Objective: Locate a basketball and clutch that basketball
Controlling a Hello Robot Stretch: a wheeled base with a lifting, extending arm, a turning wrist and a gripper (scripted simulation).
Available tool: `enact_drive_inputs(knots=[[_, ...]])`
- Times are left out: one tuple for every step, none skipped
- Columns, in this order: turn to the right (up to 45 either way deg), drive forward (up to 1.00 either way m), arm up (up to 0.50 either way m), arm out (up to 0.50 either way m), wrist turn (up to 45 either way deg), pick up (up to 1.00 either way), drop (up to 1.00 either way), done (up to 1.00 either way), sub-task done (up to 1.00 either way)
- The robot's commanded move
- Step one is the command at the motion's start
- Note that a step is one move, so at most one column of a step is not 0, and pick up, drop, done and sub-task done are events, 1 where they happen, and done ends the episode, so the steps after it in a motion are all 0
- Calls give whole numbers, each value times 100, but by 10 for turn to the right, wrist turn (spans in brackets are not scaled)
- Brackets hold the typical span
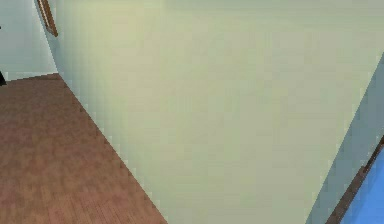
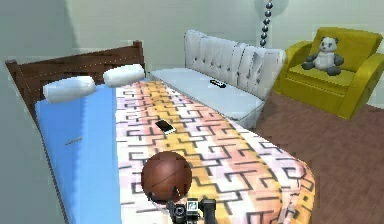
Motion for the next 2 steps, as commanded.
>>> enact_drive_inputs(knots=[[0, 0, 0, 0, 0, 100, 0, 0, 0], [0, 0, 10, 0, 0, 0, 0, 0, 0]])
